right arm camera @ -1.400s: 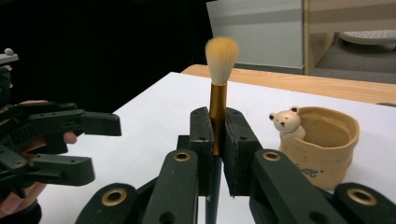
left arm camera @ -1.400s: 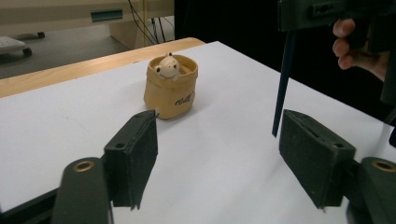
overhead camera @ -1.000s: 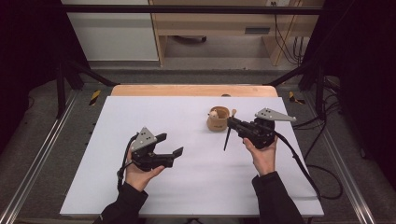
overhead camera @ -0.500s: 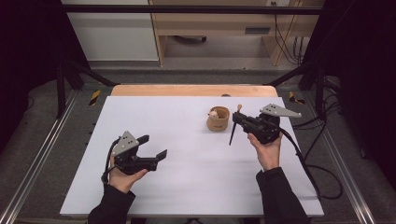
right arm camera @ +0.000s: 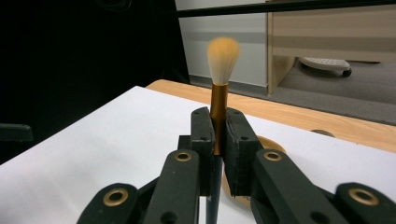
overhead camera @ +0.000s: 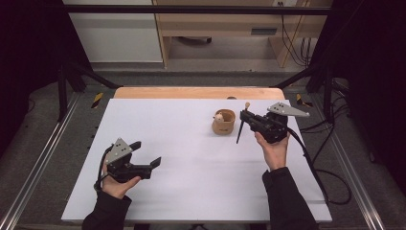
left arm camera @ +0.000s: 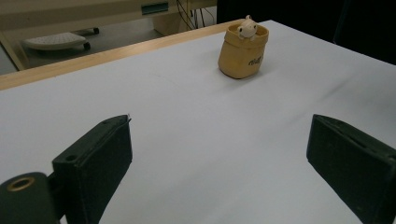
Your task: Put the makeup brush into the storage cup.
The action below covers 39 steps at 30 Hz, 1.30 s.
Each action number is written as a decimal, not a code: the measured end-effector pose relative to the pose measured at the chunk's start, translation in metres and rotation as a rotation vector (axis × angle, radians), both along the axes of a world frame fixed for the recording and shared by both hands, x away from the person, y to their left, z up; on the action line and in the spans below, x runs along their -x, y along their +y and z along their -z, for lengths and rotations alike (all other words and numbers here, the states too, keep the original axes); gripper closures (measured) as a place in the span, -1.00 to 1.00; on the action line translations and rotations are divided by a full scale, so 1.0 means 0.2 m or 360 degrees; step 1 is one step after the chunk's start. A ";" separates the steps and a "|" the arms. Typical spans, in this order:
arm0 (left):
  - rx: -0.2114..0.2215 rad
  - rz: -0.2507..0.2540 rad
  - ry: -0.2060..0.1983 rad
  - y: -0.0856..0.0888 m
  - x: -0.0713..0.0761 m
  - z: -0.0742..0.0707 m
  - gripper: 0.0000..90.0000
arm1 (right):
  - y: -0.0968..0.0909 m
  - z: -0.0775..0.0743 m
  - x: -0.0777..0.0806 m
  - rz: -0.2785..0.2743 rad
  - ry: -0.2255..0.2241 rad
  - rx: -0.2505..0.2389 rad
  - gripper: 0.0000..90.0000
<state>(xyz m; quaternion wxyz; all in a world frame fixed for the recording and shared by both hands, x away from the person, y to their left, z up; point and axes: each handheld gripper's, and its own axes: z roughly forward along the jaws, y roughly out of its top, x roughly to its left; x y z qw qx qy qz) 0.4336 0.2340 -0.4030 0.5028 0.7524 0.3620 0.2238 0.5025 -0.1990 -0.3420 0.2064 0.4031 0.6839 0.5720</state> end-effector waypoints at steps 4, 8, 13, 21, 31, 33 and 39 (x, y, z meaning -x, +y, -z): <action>0.0002 -0.0015 -0.0002 0.03 0.01 0.01 -0.85 | 0.00 0.00 -0.02 0.0012 -0.0013 0.0007 0.85; -0.0005 -0.0039 -0.0004 0.07 0.01 0.02 -0.85 | 0.01 0.00 -0.04 0.0033 -0.0028 0.0009 0.85; -0.0010 -0.0048 0.0002 0.11 0.02 0.04 -0.85 | 0.02 0.00 -0.07 0.0054 -0.0025 0.0025 0.85; -0.0001 -0.0062 0.0013 0.17 0.02 0.05 -0.85 | 0.03 0.00 -0.12 0.0080 -0.0039 0.0017 0.85; -0.0012 -0.0083 0.0033 0.21 0.02 0.07 -0.85 | 0.06 -0.01 -0.18 0.0100 -0.0054 0.0026 0.85; -0.0012 -0.0084 0.0035 0.21 0.02 0.07 -0.85 | 0.06 -0.01 -0.19 0.0104 -0.0059 0.0025 0.85; -0.0013 -0.0080 0.0037 0.21 0.02 0.07 -0.86 | 0.06 -0.02 -0.22 0.0133 -0.0075 0.0015 0.85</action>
